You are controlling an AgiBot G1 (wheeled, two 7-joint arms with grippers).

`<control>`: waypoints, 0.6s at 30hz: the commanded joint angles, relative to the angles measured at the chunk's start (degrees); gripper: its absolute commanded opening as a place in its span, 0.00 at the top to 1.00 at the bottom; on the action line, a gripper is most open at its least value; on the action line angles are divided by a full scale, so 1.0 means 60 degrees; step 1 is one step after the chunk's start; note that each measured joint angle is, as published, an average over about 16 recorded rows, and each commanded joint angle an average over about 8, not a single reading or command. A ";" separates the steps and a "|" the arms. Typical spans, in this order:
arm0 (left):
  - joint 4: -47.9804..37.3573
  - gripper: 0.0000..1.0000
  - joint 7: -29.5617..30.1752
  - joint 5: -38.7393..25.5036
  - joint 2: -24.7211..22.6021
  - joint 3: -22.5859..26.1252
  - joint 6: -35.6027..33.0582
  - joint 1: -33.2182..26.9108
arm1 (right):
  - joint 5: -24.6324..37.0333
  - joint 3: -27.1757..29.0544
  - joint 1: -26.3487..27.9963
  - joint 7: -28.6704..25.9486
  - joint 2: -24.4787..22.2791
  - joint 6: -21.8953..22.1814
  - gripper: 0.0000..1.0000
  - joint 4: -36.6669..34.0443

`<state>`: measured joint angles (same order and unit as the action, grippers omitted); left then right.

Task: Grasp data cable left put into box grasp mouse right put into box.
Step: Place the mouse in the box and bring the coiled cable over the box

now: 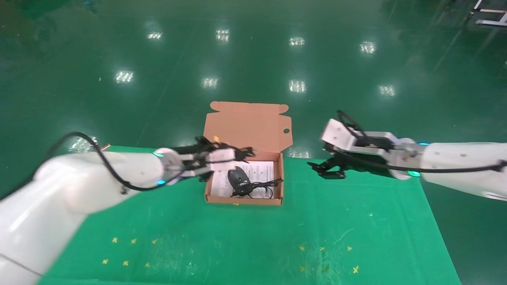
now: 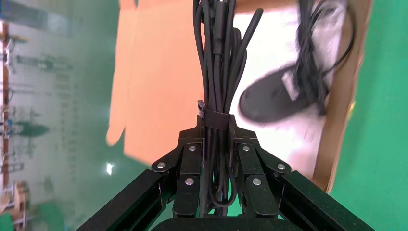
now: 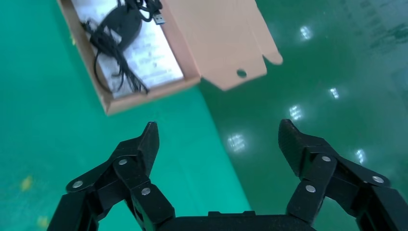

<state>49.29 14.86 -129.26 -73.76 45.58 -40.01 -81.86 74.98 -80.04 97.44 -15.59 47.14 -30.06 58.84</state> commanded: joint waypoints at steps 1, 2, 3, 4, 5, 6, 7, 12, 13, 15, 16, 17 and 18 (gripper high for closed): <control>-0.0443 1.00 -0.0318 0.0068 -0.0366 0.0074 0.0325 0.0031 | 0.0227 -0.0139 0.0073 -0.0410 -0.0548 0.0084 0.00 0.0684; -0.0610 1.00 -0.0461 0.0193 -0.0465 0.0131 0.0431 0.0030 | 0.0369 -0.0209 0.0115 -0.0626 -0.0761 0.0113 0.00 0.0958; -0.0755 1.00 -0.0594 0.0342 -0.0544 0.0200 0.0518 0.0026 | 0.0516 -0.0277 0.0160 -0.0843 -0.0959 0.0137 0.00 0.1213; -0.0884 1.00 -0.0726 0.0498 -0.0608 0.0283 0.0599 0.0018 | 0.0669 -0.0345 0.0208 -0.1058 -0.1143 0.0152 0.00 0.1455; -0.0996 1.00 -0.0858 0.0669 -0.0656 0.0385 0.0673 0.0008 | 0.0835 -0.0415 0.0262 -0.1281 -0.1317 0.0156 0.00 0.1689; -0.1090 1.00 -0.0970 0.0836 -0.0687 0.0494 0.0728 -0.0006 | 0.0994 -0.0479 0.0315 -0.1488 -0.1463 0.0154 0.00 0.1888; -0.1156 0.88 -0.1066 0.0984 -0.0707 0.0591 0.0774 -0.0016 | 0.1131 -0.0533 0.0362 -0.1663 -0.1584 0.0149 0.00 0.2055; -0.1491 0.25 -0.1360 0.1537 -0.0802 0.1042 0.0939 -0.0108 | 0.1719 -0.0748 0.0574 -0.2362 -0.2025 0.0117 0.00 0.2718; -0.1537 0.12 -0.1371 0.1577 -0.0812 0.1082 0.0952 -0.0125 | 0.1772 -0.0768 0.0594 -0.2412 -0.2057 0.0117 0.00 0.2775; -0.1604 0.00 -0.1387 0.1636 -0.0829 0.1139 0.0976 -0.0151 | 0.1851 -0.0800 0.0626 -0.2479 -0.2108 0.0119 0.00 0.2862; -0.1610 0.00 -0.1384 0.1644 -0.0822 0.1150 0.0974 -0.0163 | 0.1862 -0.0805 0.0631 -0.2466 -0.2101 0.0114 0.00 0.2861; -0.1604 0.00 -0.1379 0.1640 -0.0815 0.1146 0.0971 -0.0168 | 0.1858 -0.0805 0.0631 -0.2446 -0.2089 0.0111 0.00 0.2846; -0.1592 0.00 -0.1374 0.1630 -0.0810 0.1137 0.0968 -0.0166 | 0.1842 -0.0801 0.0627 -0.2427 -0.2074 0.0109 0.00 0.2823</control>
<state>39.98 6.65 -119.71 -78.60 52.17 -34.28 -82.72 85.72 -84.72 101.08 -30.01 34.82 -29.38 75.51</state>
